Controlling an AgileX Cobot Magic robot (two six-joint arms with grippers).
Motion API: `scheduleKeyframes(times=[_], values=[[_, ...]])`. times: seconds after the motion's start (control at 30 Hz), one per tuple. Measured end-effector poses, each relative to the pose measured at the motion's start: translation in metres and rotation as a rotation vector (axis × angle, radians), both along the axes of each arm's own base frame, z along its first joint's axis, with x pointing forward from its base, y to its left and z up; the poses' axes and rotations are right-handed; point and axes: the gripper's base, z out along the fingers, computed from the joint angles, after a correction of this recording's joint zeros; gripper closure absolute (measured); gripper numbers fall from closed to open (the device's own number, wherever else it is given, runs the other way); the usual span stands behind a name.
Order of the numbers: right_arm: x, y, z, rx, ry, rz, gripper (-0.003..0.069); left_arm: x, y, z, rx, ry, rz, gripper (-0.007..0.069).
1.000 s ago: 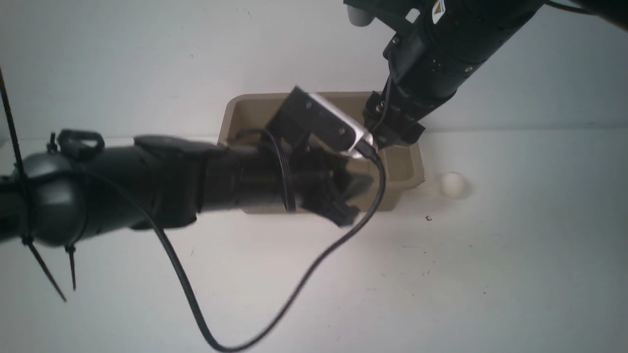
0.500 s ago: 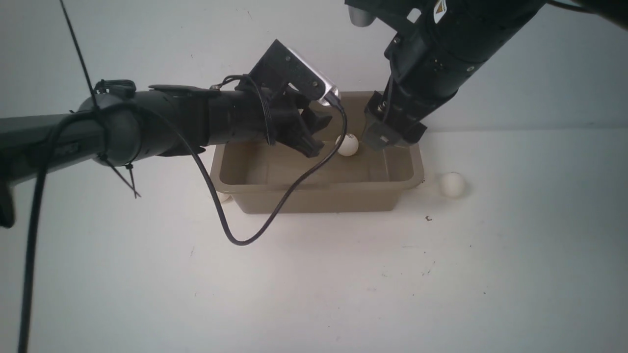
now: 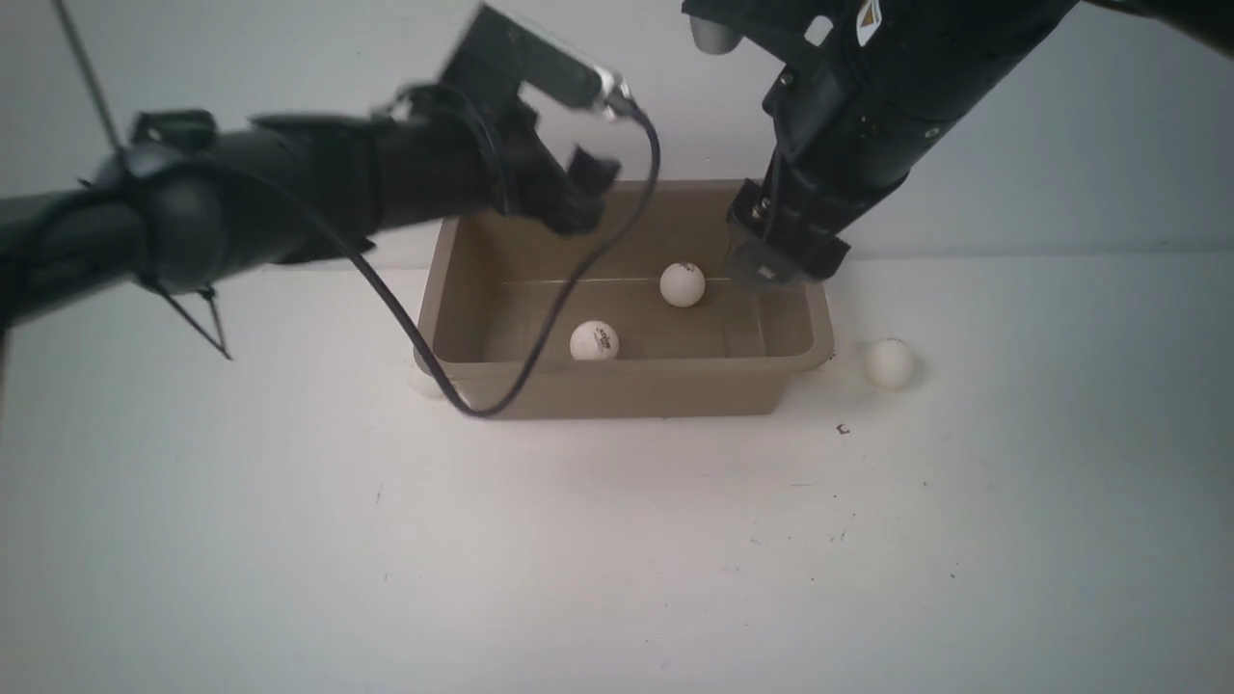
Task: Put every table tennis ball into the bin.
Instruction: Use the right arm to clamp the table tennis ball closest to it
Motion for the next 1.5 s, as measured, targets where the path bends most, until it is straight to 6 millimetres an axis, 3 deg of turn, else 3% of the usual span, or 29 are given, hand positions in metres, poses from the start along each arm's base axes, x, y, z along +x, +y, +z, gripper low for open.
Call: scheduleKeyframes(times=[0.1,0.27,0.53,0.7,0.77,0.93,1.0,1.07,1.1,1.17,1.27,1.37,1.5], values=[[-0.005,-0.005,0.010,-0.004,-0.033,-0.012,0.0123,-0.018,0.012,0.033,-0.012,-0.055,0.068,0.0062],[-0.019,-0.016,0.038,0.033,-0.127,-0.022,0.0123,-0.050,0.035,0.064,0.065,-0.130,0.177,0.0102],[-0.040,-0.025,0.069,0.139,-0.202,-0.018,0.0123,-0.092,0.053,0.090,0.095,-0.197,0.217,0.0104],[-0.050,-0.030,0.081,0.174,-0.225,-0.015,0.0123,-0.106,0.039,0.096,-0.045,-0.182,0.116,0.0104],[-0.054,-0.032,0.085,0.185,-0.236,-0.014,0.0123,-0.115,0.015,0.098,-0.161,-0.150,-0.043,0.0104],[-0.055,-0.033,0.088,0.196,-0.246,-0.014,0.0123,-0.139,-0.028,0.094,-0.313,-0.019,-0.354,0.0104],[-0.055,-0.032,0.088,0.198,-0.247,-0.014,0.0123,-0.147,-0.037,0.089,-0.327,0.055,-0.443,0.0104],[-0.055,-0.032,0.088,0.198,-0.248,-0.014,0.0123,-0.156,-0.043,0.076,-0.315,0.242,-0.518,0.0104],[-0.055,-0.032,0.088,0.198,-0.248,-0.014,0.0123,-0.157,-0.043,0.073,-0.289,0.254,-0.523,0.0104],[-0.055,-0.032,0.088,0.198,-0.248,-0.014,0.0123,-0.162,-0.038,0.051,-0.161,0.472,-0.492,0.0104],[-0.055,-0.032,0.088,0.198,-0.249,-0.013,0.0123,-0.163,-0.026,0.029,-0.003,0.651,-0.365,0.0104],[-0.055,-0.032,0.088,0.200,-0.252,-0.013,0.0123,-0.157,-0.005,0.013,0.209,0.713,-0.174,0.0104],[-0.055,-0.032,0.088,0.201,-0.250,-0.016,0.0123,-0.148,0.016,0.010,0.325,0.694,-0.029,0.0104]])
